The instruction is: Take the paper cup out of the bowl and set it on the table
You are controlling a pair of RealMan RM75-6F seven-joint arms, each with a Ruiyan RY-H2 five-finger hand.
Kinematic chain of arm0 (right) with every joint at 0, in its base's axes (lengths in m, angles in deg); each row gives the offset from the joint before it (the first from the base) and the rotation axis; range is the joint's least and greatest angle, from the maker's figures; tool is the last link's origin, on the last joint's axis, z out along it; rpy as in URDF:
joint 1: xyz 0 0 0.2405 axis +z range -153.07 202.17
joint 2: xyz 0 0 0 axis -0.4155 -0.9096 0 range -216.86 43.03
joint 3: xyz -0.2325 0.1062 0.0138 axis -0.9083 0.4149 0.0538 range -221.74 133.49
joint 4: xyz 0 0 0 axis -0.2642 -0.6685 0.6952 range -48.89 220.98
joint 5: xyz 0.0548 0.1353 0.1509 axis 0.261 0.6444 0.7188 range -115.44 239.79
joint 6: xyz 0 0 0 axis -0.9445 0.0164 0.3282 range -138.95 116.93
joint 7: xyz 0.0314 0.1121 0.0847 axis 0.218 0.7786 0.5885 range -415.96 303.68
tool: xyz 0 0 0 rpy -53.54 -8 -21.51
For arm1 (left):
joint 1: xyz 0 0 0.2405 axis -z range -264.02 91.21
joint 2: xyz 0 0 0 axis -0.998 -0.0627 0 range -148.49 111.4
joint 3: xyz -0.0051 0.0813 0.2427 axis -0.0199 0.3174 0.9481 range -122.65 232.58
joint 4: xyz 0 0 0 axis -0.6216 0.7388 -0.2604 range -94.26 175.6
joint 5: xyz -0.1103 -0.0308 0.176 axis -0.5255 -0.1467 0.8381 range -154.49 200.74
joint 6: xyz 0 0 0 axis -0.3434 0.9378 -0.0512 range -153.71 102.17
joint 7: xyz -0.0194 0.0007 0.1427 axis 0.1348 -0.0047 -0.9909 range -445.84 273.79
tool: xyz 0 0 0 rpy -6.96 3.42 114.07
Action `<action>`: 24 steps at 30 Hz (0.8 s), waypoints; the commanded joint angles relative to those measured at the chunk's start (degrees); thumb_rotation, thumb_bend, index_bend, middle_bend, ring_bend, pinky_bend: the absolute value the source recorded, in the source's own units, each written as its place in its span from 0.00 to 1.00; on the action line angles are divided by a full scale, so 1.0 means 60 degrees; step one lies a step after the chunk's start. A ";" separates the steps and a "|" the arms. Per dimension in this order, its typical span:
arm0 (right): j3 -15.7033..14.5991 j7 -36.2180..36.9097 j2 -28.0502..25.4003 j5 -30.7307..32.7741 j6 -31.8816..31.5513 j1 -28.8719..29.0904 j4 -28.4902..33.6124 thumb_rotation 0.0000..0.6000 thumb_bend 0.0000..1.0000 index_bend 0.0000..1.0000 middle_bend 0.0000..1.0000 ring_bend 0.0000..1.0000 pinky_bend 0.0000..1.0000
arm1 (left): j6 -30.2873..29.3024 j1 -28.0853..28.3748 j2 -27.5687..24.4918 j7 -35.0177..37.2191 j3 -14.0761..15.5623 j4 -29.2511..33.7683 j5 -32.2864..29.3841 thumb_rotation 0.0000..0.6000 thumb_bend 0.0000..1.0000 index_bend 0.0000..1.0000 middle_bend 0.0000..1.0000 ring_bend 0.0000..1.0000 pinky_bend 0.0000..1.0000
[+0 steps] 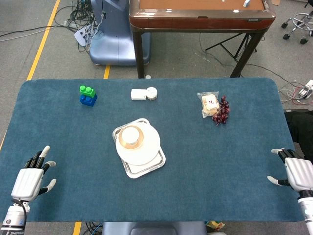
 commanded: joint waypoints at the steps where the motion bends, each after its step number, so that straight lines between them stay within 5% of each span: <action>1: -0.0002 0.0027 -0.0021 -0.0073 -0.0081 -0.0024 0.0043 1.00 0.00 0.26 0.27 0.19 0.37 | 0.0077 -0.0016 0.0008 -0.0012 -0.0001 -0.0026 0.0047 1.00 0.26 0.35 0.00 0.00 0.14; 14: 0.0011 0.0155 -0.0048 -0.0005 -0.0191 -0.0104 0.0015 1.00 0.00 0.26 0.27 0.19 0.37 | 0.0549 0.0321 0.0093 0.0267 -0.0191 0.0236 0.0584 1.00 0.26 0.39 0.00 0.00 0.15; 24: 0.0038 0.0377 -0.0191 -0.0154 -0.0486 -0.0250 0.0110 1.00 0.00 0.26 0.27 0.19 0.37 | 0.1189 0.1553 0.0128 -0.0249 -0.1088 0.1418 0.1257 1.00 0.26 0.40 0.00 0.00 0.16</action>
